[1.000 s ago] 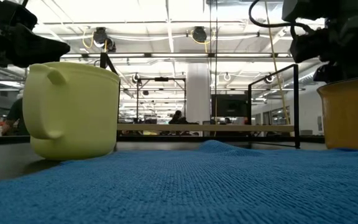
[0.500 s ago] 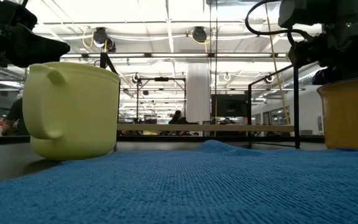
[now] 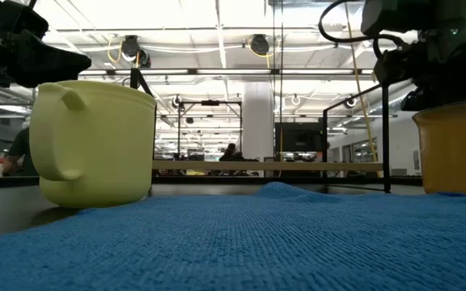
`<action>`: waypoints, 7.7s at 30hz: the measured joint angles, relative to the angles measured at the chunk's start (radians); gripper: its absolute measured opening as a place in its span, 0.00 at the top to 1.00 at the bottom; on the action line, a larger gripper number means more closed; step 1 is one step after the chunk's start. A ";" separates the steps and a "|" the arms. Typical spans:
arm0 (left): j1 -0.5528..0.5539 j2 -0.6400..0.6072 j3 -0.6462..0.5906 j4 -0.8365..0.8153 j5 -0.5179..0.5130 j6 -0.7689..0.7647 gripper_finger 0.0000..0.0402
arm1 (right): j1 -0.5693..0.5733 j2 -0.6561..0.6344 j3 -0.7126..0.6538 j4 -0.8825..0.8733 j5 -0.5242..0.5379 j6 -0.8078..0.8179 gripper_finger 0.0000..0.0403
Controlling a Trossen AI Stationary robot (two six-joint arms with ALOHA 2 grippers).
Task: Stack small to large cups/mugs on shelf
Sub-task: Put the orange mug on the shelf
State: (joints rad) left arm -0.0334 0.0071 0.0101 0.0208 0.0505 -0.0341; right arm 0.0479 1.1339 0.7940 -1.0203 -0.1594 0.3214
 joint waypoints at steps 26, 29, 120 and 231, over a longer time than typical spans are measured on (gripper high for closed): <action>0.000 0.000 0.000 0.011 0.000 0.000 0.92 | 0.000 -0.027 0.125 -0.051 0.001 -0.046 0.98; 0.000 0.000 0.000 0.011 0.000 0.003 0.92 | 0.000 -0.027 0.164 -0.066 0.002 -0.066 0.98; 0.000 0.000 0.000 0.005 -0.062 0.004 0.92 | -0.435 1.006 1.450 -0.189 -0.208 -0.490 0.98; 0.000 0.000 -0.001 0.041 -0.055 0.005 0.92 | -0.182 0.058 0.629 0.253 -0.045 -0.429 1.00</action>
State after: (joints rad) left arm -0.0333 0.0074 0.0090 0.0617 -0.0044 -0.0288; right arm -0.1338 1.1922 1.4231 -0.7675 -0.2046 -0.1072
